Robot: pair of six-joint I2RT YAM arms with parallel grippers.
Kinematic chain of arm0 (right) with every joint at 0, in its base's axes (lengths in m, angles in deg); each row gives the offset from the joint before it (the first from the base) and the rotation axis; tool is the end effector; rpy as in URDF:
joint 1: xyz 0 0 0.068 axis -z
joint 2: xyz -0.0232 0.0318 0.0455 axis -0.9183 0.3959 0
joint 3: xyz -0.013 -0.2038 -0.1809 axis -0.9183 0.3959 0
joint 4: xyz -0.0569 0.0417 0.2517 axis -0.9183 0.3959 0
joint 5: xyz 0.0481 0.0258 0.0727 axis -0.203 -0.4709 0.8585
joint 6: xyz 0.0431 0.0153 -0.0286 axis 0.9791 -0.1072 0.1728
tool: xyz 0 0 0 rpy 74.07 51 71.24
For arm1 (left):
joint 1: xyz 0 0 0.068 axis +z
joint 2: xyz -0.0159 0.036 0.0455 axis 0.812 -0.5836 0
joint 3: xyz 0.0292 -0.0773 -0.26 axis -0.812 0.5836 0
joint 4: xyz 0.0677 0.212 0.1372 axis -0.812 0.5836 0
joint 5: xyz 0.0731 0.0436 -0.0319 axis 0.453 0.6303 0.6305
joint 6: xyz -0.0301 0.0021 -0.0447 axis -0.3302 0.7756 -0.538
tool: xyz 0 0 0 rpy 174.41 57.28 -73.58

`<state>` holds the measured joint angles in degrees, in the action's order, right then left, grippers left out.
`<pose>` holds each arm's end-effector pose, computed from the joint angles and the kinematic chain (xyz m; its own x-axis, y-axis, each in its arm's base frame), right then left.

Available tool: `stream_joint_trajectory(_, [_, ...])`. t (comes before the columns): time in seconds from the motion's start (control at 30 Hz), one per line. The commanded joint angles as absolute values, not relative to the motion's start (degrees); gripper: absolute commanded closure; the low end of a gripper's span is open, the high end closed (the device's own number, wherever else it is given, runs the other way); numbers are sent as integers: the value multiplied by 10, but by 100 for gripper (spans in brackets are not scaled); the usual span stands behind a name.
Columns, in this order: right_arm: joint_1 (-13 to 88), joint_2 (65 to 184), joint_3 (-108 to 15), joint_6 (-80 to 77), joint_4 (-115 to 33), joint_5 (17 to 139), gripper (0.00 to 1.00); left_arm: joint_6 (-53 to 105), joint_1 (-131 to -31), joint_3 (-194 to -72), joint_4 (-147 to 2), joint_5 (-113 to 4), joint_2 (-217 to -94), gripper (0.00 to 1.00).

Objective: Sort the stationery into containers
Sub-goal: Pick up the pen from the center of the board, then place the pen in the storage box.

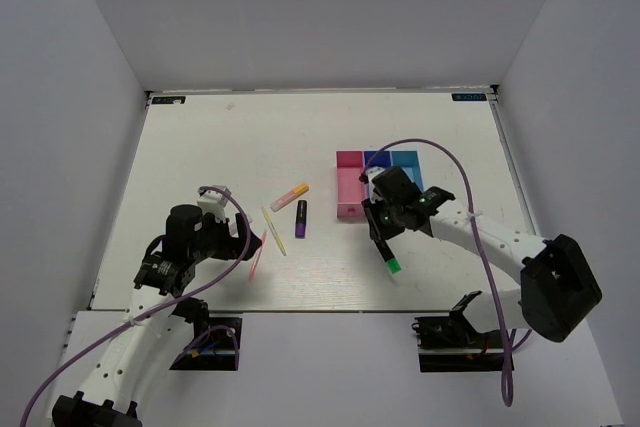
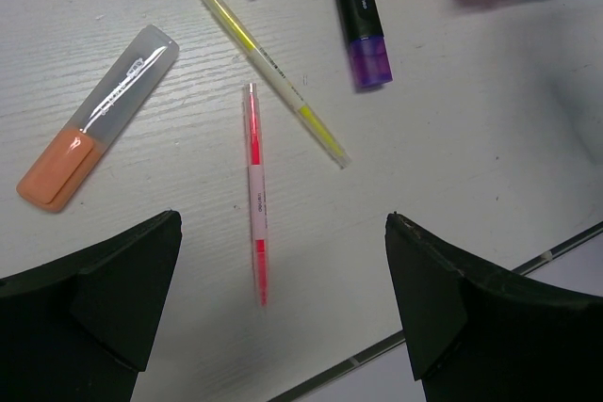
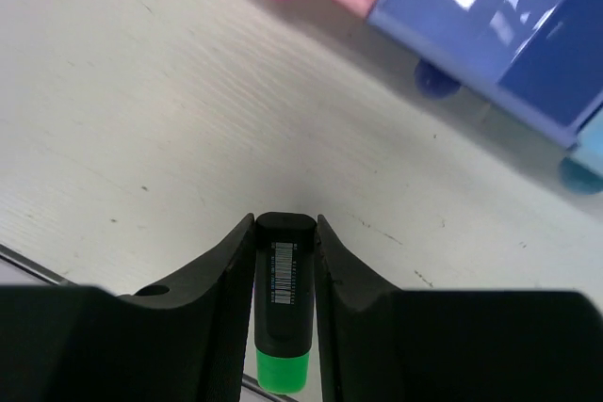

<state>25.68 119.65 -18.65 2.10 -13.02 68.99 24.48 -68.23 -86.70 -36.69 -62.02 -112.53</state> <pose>0.1979 0.1709 0.2146 -0.7424 -0.4005 -0.5370 -0.5180 0.8515 0.0812 0.1242 -0.0410 0.2170 -0.7089 -0.0558 -0.7031 0.2772 0.8946 -0.3504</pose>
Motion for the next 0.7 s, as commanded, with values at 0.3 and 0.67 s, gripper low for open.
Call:
stream_joint_trajectory(0.3, [297,1172,-360,-78,-146,512,100,253,-679,-883,-370,-633,-1126,1])
stream_joint_trajectory(0.67, [378,1294,-421,-102,-242,451,100,253,-678,-883,-371,-633,-1128,1])
